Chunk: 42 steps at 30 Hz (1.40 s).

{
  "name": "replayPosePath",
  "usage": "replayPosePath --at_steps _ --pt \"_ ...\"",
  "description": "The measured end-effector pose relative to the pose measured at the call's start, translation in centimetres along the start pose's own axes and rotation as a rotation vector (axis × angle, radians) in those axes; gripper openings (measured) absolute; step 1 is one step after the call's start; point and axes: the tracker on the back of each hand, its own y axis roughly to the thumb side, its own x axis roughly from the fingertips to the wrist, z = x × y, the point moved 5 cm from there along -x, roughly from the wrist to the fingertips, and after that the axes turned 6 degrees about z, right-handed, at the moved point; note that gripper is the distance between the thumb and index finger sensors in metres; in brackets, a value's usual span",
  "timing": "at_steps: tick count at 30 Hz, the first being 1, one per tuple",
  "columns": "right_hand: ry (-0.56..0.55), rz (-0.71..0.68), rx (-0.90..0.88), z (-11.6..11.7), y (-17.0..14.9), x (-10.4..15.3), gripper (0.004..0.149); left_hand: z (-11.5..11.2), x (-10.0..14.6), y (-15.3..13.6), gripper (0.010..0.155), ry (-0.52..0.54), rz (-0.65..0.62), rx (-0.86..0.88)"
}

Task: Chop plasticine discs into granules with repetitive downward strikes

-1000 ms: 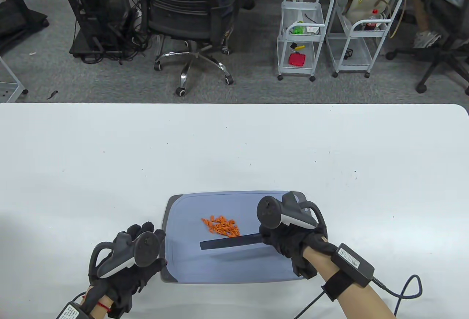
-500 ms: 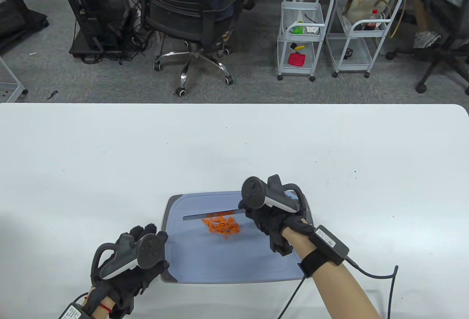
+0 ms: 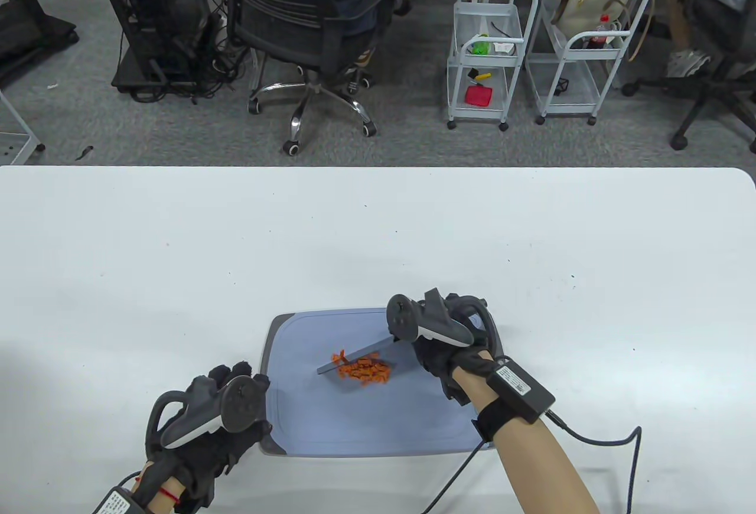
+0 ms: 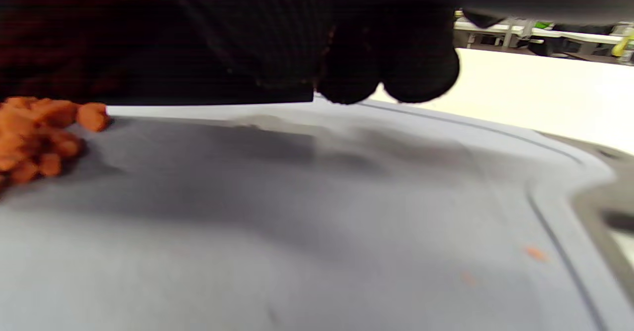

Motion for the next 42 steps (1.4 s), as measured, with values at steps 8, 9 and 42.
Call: replayPosePath --at_steps 8,9,42 --pt "-0.012 0.063 -0.167 -0.2 -1.0 1.9 0.048 -0.4 0.1 0.6 0.079 -0.011 -0.014 -0.009" --pt "-0.024 0.073 -0.183 -0.5 -1.1 2.3 0.048 -0.5 0.1 0.7 0.079 -0.014 -0.019 -0.008" --pt "0.002 0.718 0.037 3.3 -7.4 12.7 0.055 -0.8 0.6 2.4 0.079 -0.011 -0.071 -0.032"
